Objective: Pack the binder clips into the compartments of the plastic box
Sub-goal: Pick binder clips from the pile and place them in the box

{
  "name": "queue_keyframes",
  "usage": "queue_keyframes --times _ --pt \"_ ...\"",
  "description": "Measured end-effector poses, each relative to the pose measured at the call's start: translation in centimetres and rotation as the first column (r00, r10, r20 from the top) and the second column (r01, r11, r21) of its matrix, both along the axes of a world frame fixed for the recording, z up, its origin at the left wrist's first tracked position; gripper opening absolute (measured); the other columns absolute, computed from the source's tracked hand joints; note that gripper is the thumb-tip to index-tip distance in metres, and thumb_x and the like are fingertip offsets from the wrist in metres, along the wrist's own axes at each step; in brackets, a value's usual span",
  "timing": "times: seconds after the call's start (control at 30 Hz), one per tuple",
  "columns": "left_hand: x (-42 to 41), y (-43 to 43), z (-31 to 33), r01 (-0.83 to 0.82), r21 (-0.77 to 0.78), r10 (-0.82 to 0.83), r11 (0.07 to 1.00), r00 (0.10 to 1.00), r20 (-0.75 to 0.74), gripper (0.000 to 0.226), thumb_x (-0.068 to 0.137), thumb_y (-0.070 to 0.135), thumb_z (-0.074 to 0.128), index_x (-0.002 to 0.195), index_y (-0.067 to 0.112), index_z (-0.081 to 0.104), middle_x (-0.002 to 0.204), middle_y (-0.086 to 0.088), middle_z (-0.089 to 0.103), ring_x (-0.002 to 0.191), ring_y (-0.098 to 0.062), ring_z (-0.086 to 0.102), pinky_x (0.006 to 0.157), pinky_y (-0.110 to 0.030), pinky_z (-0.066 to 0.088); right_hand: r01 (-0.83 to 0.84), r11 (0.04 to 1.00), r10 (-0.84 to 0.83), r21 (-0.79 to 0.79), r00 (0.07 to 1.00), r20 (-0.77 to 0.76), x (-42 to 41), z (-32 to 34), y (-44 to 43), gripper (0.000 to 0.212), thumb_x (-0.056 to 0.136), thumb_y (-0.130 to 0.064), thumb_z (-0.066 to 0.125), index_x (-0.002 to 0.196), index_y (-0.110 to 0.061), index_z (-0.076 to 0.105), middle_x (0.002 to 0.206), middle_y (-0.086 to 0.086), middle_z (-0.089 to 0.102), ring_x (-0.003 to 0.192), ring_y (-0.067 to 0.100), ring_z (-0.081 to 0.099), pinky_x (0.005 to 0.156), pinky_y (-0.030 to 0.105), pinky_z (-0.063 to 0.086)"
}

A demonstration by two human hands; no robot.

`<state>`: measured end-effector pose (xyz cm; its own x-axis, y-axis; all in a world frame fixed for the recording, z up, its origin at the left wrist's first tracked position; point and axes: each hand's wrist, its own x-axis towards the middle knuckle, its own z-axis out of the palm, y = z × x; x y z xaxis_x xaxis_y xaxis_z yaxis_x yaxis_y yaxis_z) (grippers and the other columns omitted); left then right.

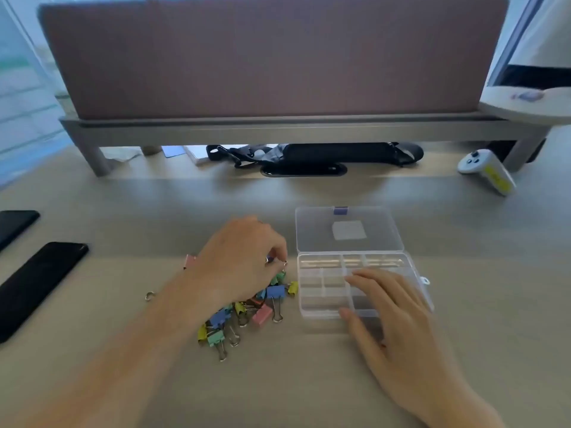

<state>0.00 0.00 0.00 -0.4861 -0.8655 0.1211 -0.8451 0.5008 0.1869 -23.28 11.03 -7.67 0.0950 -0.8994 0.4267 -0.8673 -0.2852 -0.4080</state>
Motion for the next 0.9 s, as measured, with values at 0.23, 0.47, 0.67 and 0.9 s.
queue_keyframes --times 0.23,0.47,0.67,0.9 --pt "0.1 -1.6 0.4 -0.011 0.137 0.008 0.991 1.000 0.018 0.011 0.086 0.044 0.076 0.084 0.034 0.078 0.080 0.022 0.070 0.085 0.003 0.061 0.076 -0.020 0.048 -0.011 1.000 0.011 -0.020 1.000 -0.019 -0.1 0.0 -0.9 0.043 0.099 -0.051 0.052 0.128 -0.024 0.068 0.132 -0.014 0.061 0.127 0.006 0.053 0.115 0.007 0.024" --pt "-0.5 -2.1 0.7 -0.013 0.242 -0.010 0.970 0.996 0.090 0.012 0.087 0.041 0.077 0.095 0.032 0.073 0.084 0.020 0.067 0.083 0.001 0.064 0.070 -0.016 0.044 -0.027 1.000 0.027 0.011 0.999 -0.025 0.0 -0.3 -0.3 0.047 0.099 -0.056 0.049 0.130 -0.025 0.067 0.136 -0.015 0.059 0.132 0.007 0.054 0.111 0.020 0.037" --pt "-1.6 -1.8 0.9 -0.038 0.285 0.002 0.958 0.992 0.124 0.020 0.087 0.050 0.074 0.089 0.030 0.070 0.081 0.018 0.063 0.080 -0.003 0.061 0.073 -0.023 0.045 -0.034 0.998 0.037 0.045 0.997 -0.065 -0.1 -0.5 0.0 0.046 0.100 -0.058 0.047 0.132 -0.029 0.064 0.138 -0.015 0.057 0.134 0.008 0.053 0.112 0.019 0.037" --pt "-2.4 -2.5 1.1 -0.035 0.380 -0.018 0.925 0.991 0.136 0.006 0.087 0.028 0.079 0.086 0.028 0.073 0.077 0.019 0.065 0.073 0.000 0.060 0.059 -0.016 0.040 -0.032 0.999 0.033 0.015 0.995 -0.090 0.1 -0.2 0.0 0.046 0.100 -0.058 0.046 0.130 -0.029 0.065 0.135 -0.016 0.058 0.130 0.007 0.055 0.110 0.022 0.042"
